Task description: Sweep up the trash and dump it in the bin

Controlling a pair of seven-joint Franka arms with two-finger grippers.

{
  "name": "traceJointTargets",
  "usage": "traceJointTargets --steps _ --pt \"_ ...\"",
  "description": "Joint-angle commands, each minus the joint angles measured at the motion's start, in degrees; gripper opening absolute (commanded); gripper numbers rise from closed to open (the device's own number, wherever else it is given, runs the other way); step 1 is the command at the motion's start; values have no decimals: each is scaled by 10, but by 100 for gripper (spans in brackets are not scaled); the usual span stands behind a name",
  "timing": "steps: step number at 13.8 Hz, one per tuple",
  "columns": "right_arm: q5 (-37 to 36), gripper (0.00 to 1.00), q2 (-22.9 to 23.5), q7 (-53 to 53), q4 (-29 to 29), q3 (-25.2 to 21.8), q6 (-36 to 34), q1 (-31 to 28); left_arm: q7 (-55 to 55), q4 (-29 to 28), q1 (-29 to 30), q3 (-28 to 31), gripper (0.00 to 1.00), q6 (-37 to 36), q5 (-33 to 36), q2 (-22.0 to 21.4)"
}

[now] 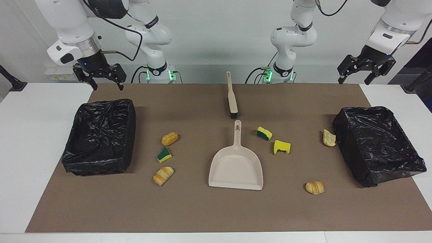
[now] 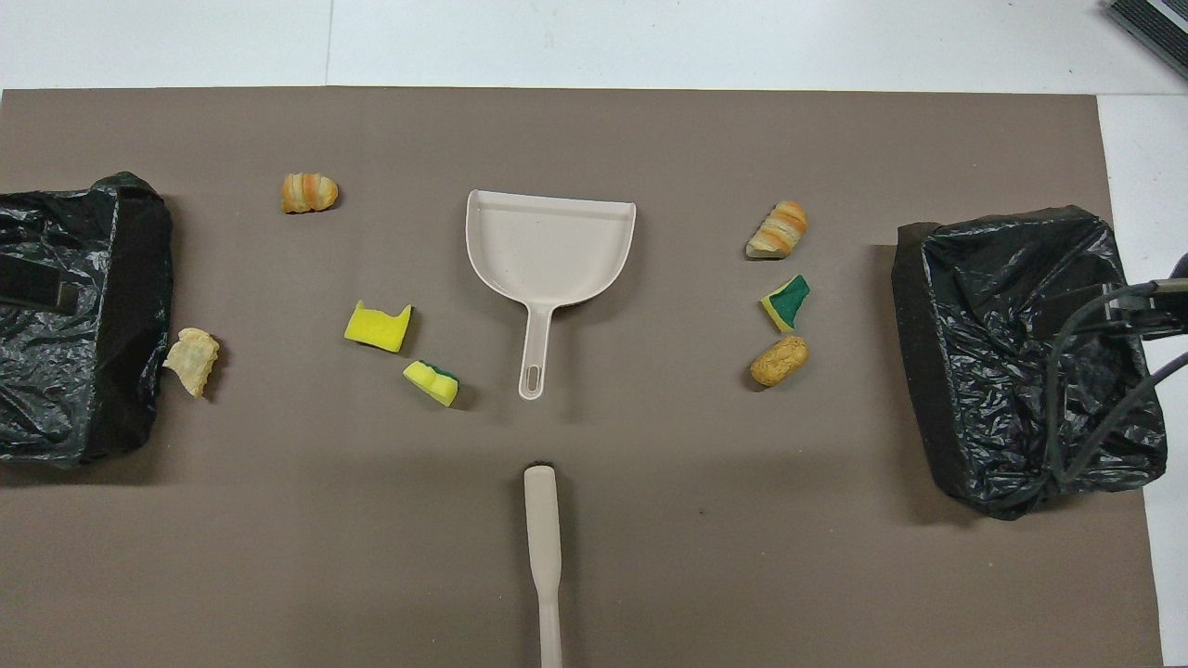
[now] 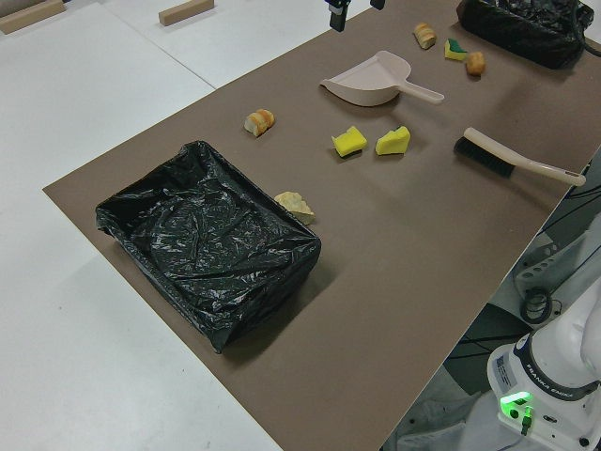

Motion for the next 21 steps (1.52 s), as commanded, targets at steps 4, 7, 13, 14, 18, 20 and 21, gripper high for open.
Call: traceJointTargets --steps 4,7,13,14,18,20,21 --pt "-1 100 -10 -13 -11 2 11 -4 2 2 -9 9 100 -10 4 -5" --pt "-1 100 -11 -13 -11 2 11 -5 2 2 -9 9 100 -10 4 -4" --pt "-1 100 -10 -13 -11 2 11 -4 2 2 -9 9 100 -10 4 -4" --pt "-1 100 -10 -13 -11 2 11 -5 2 2 -9 9 100 -10 4 -5" --pt "-2 100 -10 -13 -11 2 11 -5 1 2 -9 9 100 -11 5 -5" --pt "-1 100 -10 -13 -11 2 11 -5 -2 2 -15 9 100 -9 6 -5" --pt "-1 100 -10 -13 -11 2 11 -5 -3 1 -17 5 100 -8 5 -5"
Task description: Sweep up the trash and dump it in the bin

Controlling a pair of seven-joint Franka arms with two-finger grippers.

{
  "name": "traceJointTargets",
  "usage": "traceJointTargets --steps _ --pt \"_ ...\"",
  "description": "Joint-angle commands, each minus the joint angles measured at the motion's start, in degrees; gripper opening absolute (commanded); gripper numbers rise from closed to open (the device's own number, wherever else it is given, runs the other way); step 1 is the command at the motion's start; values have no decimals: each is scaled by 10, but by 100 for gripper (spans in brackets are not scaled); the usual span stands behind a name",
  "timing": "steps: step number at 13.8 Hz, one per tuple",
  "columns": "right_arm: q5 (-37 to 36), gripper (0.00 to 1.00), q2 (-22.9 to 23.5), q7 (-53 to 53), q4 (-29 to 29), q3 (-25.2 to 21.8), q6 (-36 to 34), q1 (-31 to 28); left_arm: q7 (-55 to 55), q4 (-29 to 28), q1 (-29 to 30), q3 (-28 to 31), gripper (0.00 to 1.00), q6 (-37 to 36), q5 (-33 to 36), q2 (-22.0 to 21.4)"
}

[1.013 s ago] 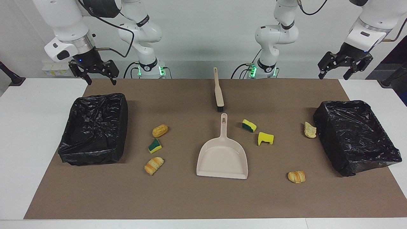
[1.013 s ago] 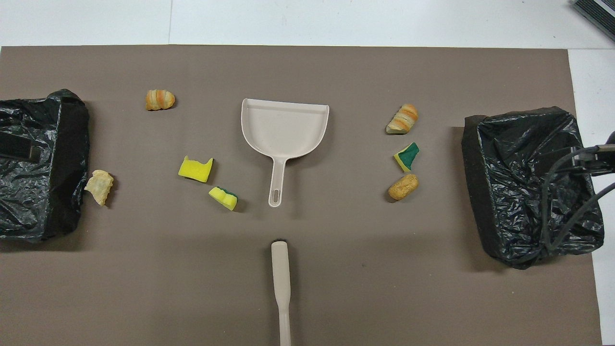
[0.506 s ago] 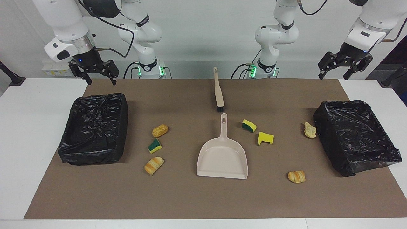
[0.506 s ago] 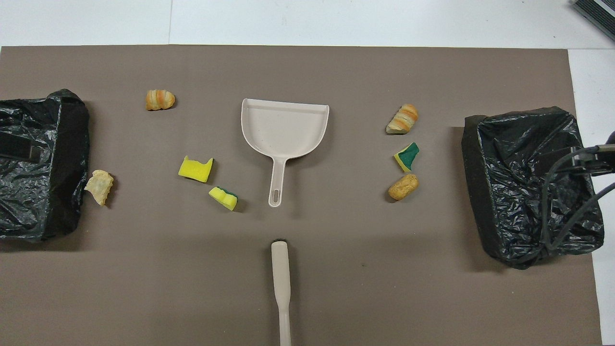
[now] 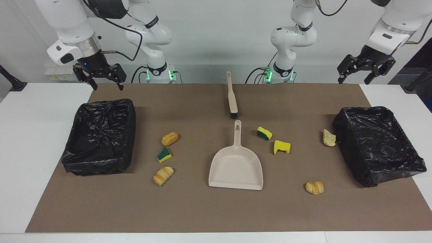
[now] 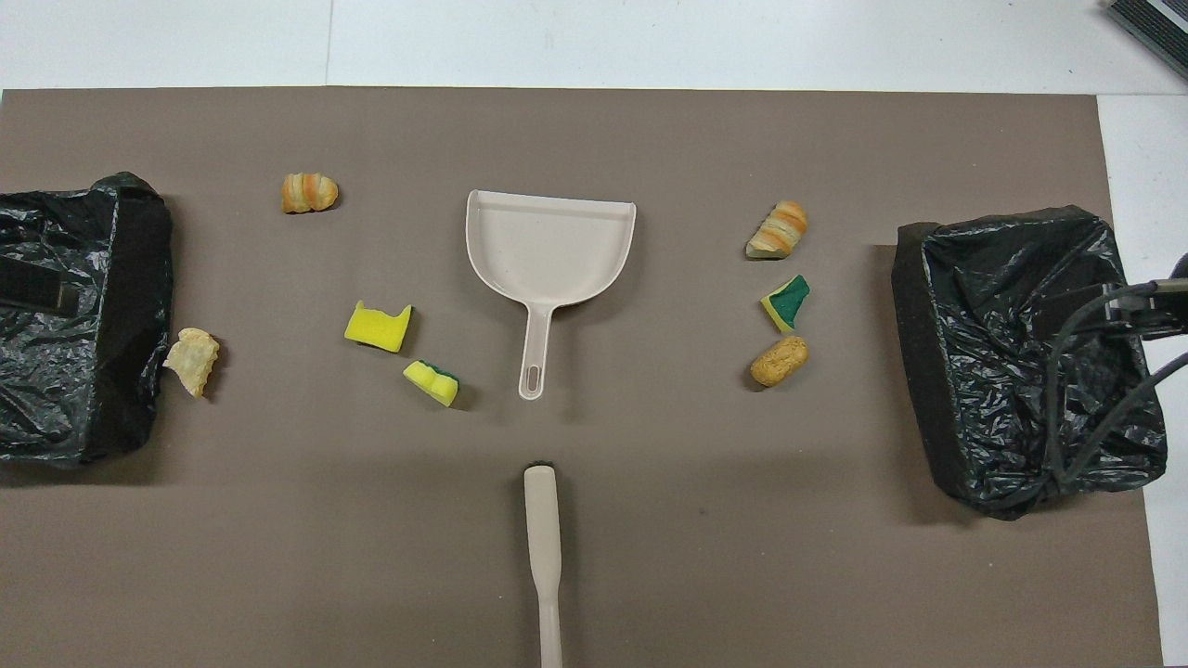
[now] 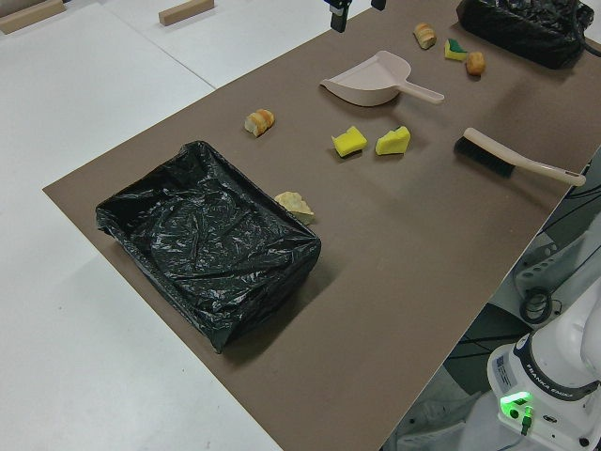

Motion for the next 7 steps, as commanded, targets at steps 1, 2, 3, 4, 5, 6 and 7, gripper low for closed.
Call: traceJointTargets --steps 1,2,3,4,5,6,7 --pt "-1 100 -10 -13 -11 2 11 -4 -3 -6 -15 4 100 0 3 -8" --pt "-1 100 -10 -13 -11 2 11 -4 -2 -7 -16 3 100 0 3 -9" --pt "-1 100 -10 -13 -11 2 11 -5 -2 -7 -16 0 100 0 3 -9" --pt "-2 100 -10 -12 -11 2 11 -5 -2 -6 -17 0 100 -1 3 -9" --pt "-2 100 -10 -13 -11 2 11 -6 -3 -7 -18 -4 100 -3 3 -10" --pt "-2 100 -10 -13 -11 2 11 -6 -4 -11 -22 -13 100 -2 3 -13" --pt "-2 100 -10 -13 -11 2 11 -6 3 -11 -23 -19 100 -3 3 -14"
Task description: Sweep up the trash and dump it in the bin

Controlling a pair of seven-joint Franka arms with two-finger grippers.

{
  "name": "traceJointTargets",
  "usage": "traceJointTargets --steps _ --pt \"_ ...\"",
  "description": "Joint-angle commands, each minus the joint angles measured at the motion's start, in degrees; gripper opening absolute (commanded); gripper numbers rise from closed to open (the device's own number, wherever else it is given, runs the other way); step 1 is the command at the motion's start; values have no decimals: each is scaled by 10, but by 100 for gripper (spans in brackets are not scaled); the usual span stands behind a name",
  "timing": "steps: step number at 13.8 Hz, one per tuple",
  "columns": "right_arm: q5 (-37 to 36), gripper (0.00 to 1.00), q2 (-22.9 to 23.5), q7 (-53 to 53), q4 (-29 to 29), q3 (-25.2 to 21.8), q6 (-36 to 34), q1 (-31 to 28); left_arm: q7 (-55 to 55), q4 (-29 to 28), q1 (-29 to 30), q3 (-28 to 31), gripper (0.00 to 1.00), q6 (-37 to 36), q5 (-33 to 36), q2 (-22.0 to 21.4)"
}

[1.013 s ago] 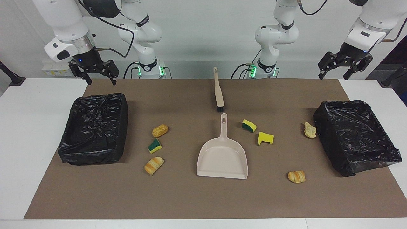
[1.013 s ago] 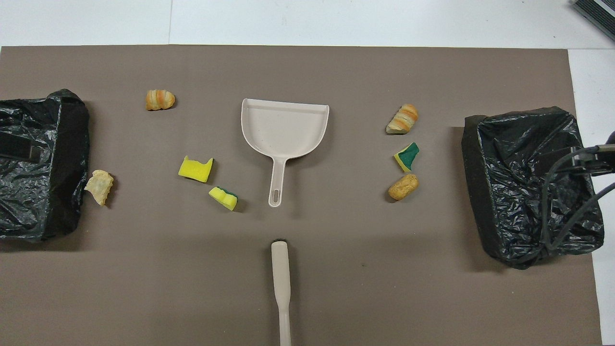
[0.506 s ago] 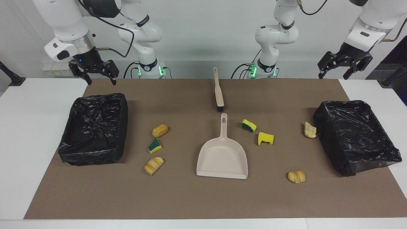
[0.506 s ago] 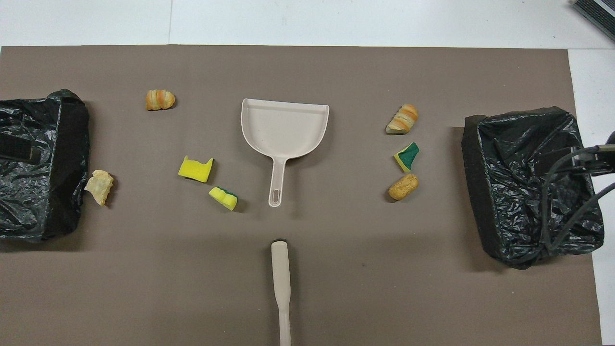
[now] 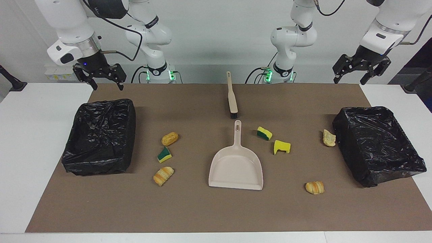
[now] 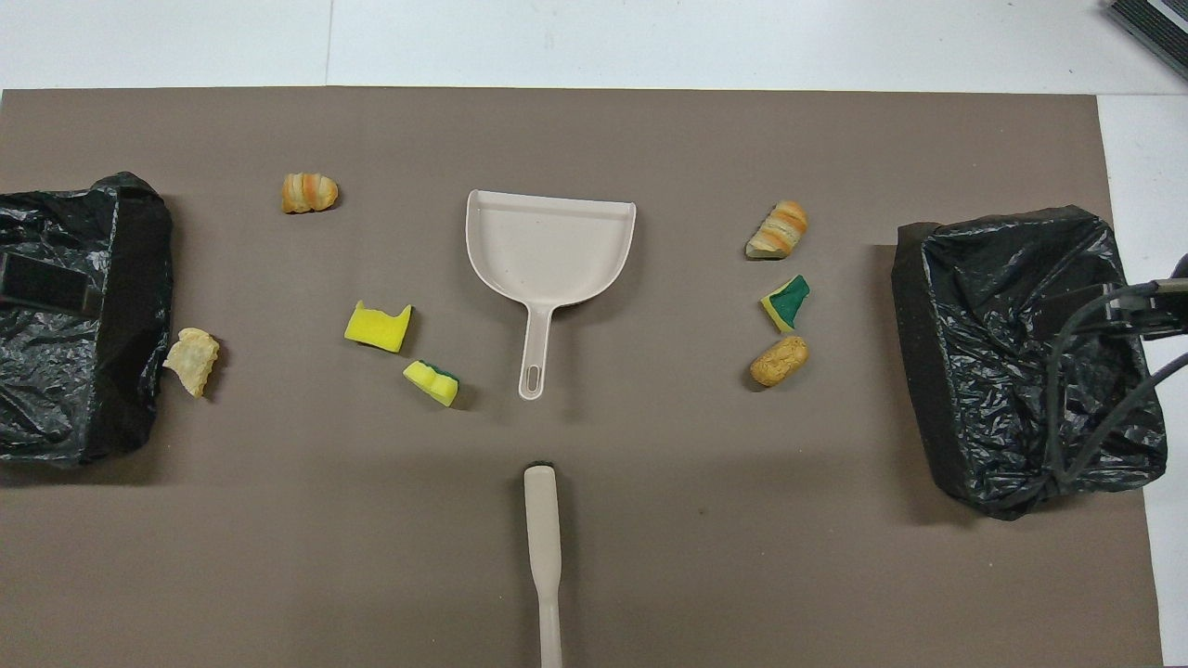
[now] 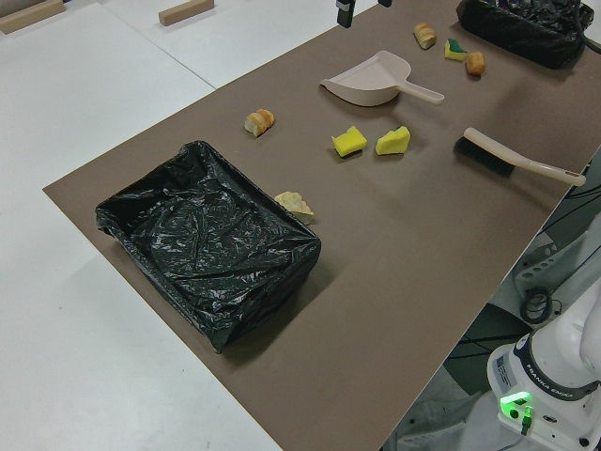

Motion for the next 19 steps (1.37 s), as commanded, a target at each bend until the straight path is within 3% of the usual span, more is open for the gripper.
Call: traceJointTargets --steps 1,13,16,19 --pt "-2 100 -10 -13 -11 2 11 -5 1 -11 -15 -6 100 -4 4 -12" --pt "-1 100 -14 -24 -15 2 3 -3 0 -11 12 6 100 -5 7 -12" --pt "-3 100 -18 -117 -22 0 -1 -5 -6 -12 -3 -12 100 -6 3 -18" --pt "-3 100 -23 -116 -29 1 6 -4 -66 -118 -52 -35 100 28 3 -68"
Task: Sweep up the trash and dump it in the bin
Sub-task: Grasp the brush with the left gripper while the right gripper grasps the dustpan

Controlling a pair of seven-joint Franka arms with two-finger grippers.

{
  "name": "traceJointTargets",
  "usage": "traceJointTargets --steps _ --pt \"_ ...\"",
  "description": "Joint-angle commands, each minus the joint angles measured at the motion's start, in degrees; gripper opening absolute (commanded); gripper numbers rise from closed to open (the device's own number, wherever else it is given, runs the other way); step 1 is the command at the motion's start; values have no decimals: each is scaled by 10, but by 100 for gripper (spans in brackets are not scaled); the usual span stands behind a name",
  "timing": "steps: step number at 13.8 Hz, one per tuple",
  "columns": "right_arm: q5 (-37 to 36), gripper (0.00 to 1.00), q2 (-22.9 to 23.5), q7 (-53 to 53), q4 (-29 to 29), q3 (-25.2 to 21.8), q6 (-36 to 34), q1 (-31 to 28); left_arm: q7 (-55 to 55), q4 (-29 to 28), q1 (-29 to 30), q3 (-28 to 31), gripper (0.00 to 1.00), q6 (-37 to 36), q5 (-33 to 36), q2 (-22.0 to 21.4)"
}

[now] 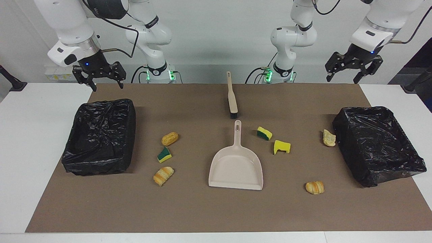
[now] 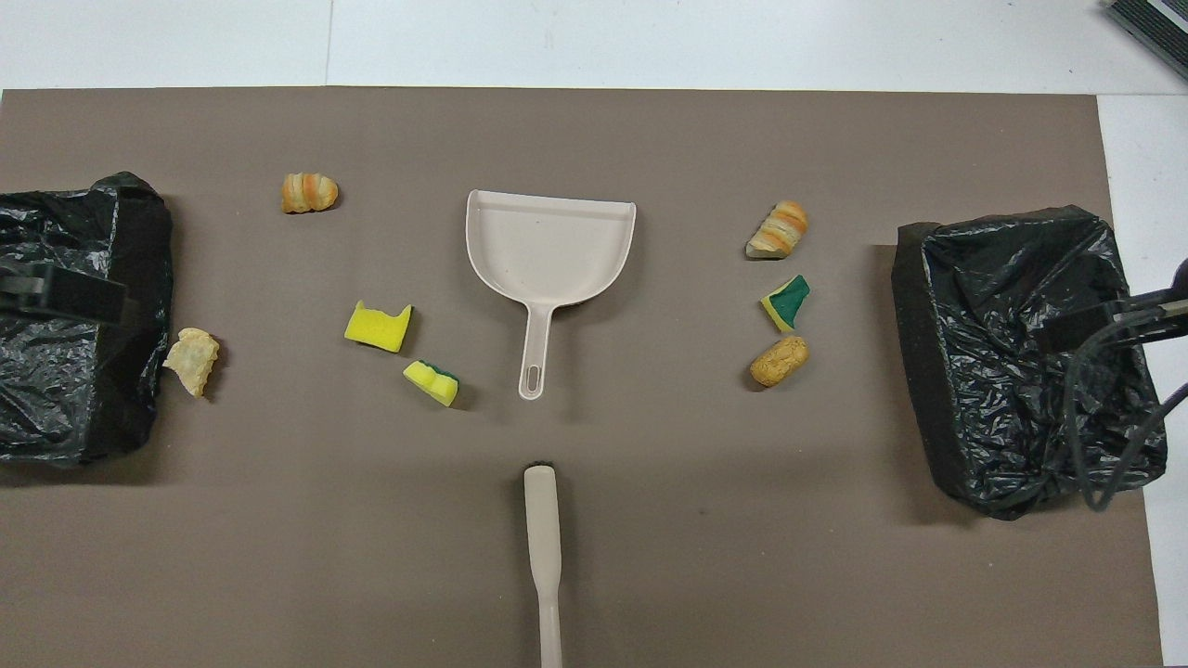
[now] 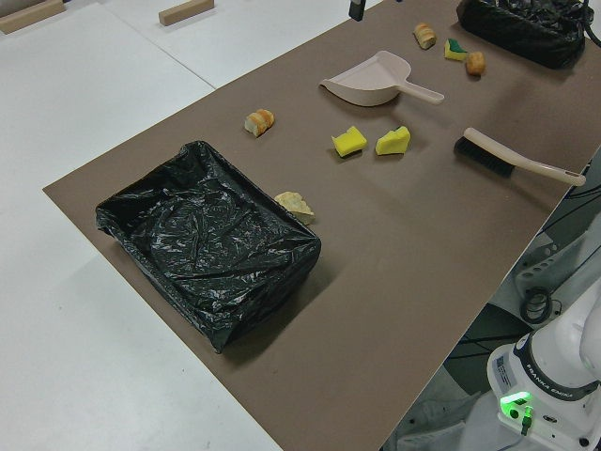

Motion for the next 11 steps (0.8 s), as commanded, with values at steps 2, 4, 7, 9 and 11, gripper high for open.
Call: traceJointTargets --steps 2,4,7,9,11 --pt "-2 100 -14 4 -23 2 25 4 -128 -187 -93 -5 100 88 3 -96" --pt "-1 100 5 32 -19 5 33 6 -190 -274 -156 -5 100 137 3 -132" --pt "7 100 45 38 2 18 39 22 -263 -370 -246 -5 100 160 -14 -175" --pt "45 100 80 62 13 20 37 28 -311 -433 -293 -5 100 205 -41 -202" --pt "49 100 105 88 23 22 42 50 -357 -480 -342 -5 100 242 -52 -207"
